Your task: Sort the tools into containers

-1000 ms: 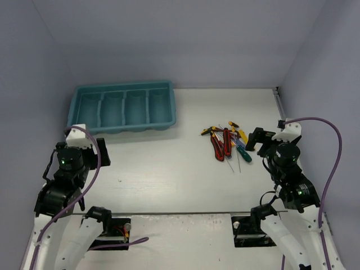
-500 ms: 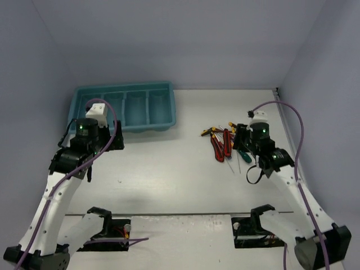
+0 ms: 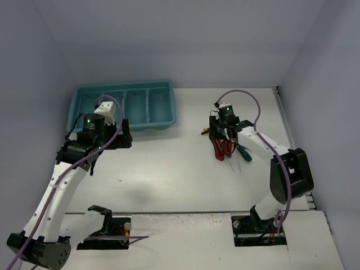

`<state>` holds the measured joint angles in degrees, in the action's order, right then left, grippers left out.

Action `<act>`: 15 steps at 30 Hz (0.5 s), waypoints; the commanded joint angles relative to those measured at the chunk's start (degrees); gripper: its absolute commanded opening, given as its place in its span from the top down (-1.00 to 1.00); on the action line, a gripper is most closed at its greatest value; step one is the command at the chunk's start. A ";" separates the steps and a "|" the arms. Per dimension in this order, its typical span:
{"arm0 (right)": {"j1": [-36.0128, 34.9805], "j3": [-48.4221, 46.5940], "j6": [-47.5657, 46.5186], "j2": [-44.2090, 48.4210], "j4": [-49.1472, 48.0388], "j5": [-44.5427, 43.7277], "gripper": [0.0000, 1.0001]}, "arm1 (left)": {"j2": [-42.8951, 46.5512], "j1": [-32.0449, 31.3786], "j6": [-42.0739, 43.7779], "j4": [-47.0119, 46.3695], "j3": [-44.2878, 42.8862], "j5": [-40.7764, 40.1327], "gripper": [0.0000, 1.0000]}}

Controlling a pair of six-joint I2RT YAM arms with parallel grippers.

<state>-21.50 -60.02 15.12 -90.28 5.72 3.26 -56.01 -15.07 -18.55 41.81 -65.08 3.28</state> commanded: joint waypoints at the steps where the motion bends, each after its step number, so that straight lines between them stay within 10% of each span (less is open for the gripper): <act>1: -1.84 -4.92 -0.68 -4.22 -3.67 -3.90 0.22 | 2.64 -0.46 -1.60 -2.52 -1.09 2.20 -0.83; 15: -3.65 -8.24 -3.99 -12.81 -5.10 -15.55 0.27 | 6.76 -0.57 -2.53 -1.02 1.43 3.39 -0.83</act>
<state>-24.83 -64.55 13.14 -101.66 3.14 -7.82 -49.81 -15.27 -20.02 42.00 -64.01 5.57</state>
